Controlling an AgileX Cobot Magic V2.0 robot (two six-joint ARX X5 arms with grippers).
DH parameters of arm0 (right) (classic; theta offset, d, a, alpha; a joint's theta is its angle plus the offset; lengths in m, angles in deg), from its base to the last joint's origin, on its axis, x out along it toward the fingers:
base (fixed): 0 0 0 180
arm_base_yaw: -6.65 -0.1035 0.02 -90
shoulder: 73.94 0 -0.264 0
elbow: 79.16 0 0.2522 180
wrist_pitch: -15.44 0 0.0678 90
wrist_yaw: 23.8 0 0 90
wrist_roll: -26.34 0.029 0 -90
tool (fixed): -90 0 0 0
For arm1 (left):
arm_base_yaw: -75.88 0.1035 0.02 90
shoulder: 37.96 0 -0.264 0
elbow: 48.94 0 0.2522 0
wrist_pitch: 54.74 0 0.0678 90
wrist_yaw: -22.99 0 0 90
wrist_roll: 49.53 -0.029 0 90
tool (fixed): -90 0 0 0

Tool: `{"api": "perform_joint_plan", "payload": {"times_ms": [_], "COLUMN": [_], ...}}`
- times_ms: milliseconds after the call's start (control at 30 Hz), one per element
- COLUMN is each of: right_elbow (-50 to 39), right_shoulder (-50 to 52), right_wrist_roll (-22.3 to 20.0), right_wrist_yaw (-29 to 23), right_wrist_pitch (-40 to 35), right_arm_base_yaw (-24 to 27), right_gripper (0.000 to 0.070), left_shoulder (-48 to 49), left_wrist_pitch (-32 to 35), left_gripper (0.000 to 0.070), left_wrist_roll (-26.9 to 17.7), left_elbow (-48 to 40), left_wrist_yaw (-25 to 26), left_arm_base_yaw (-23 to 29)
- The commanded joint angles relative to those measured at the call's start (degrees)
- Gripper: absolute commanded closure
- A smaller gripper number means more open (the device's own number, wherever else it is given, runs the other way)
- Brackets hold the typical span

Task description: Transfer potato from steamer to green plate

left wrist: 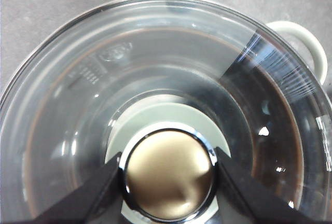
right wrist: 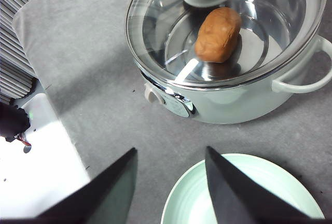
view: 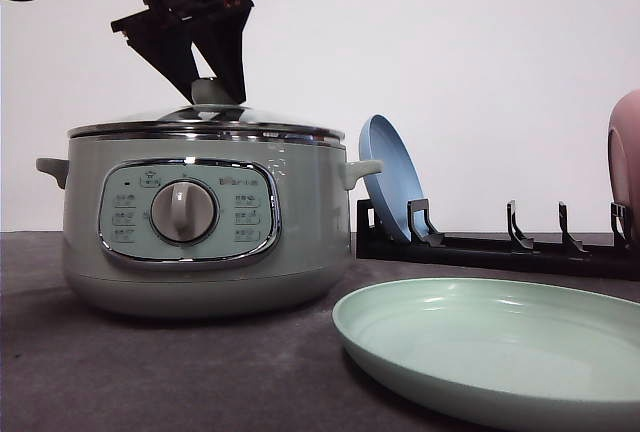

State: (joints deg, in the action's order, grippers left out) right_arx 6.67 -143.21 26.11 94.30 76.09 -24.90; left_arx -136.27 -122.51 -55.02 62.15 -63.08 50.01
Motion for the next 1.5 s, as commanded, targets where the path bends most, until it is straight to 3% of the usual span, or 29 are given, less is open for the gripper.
{"api": "perform_joint_plan", "payload": {"times_ms": [0,267,400,933,1067,1300,1467], "right_elbow": [1.0,1.0,1.0,1.0,1.0,2.0,8.2], "right_shoulder": [-0.7,-0.7,-0.7,-0.7,-0.7,-2.4,-8.6], "right_wrist_roll": [-0.6,-0.4,-0.4,1.0,1.6,4.3,4.3], "right_wrist_yaw": [-0.1,-0.1,-0.1,-0.1,-1.2,-2.7,-2.7], "right_wrist_pitch": [-0.6,-0.6,-0.6,-0.6,-0.7,-4.9,-4.8], "right_arm_base_yaw": [-0.5,-0.5,-0.5,-0.5,-0.6,-1.7,-3.4], "right_gripper": [0.0422,0.0421,0.0421,0.0399,0.0333,0.0308,0.0296], "left_shoulder": [2.7,7.9,10.6,15.3,15.3,15.3,15.3], "left_wrist_pitch": [2.0,2.5,2.2,-1.8,-1.8,-1.7,-1.8], "left_gripper": [0.0698,0.0698,0.0698,0.0698,0.0698,0.0698,0.0698], "left_wrist_roll": [0.6,0.6,0.6,0.6,0.6,0.6,0.6], "left_elbow": [1.6,1.6,1.6,1.6,1.6,1.6,1.6], "left_wrist_yaw": [-0.1,-0.3,-2.8,-4.6,-4.6,-4.6,-4.6], "left_arm_base_yaw": [0.3,2.9,5.6,21.9,23.4,23.6,23.7]}}
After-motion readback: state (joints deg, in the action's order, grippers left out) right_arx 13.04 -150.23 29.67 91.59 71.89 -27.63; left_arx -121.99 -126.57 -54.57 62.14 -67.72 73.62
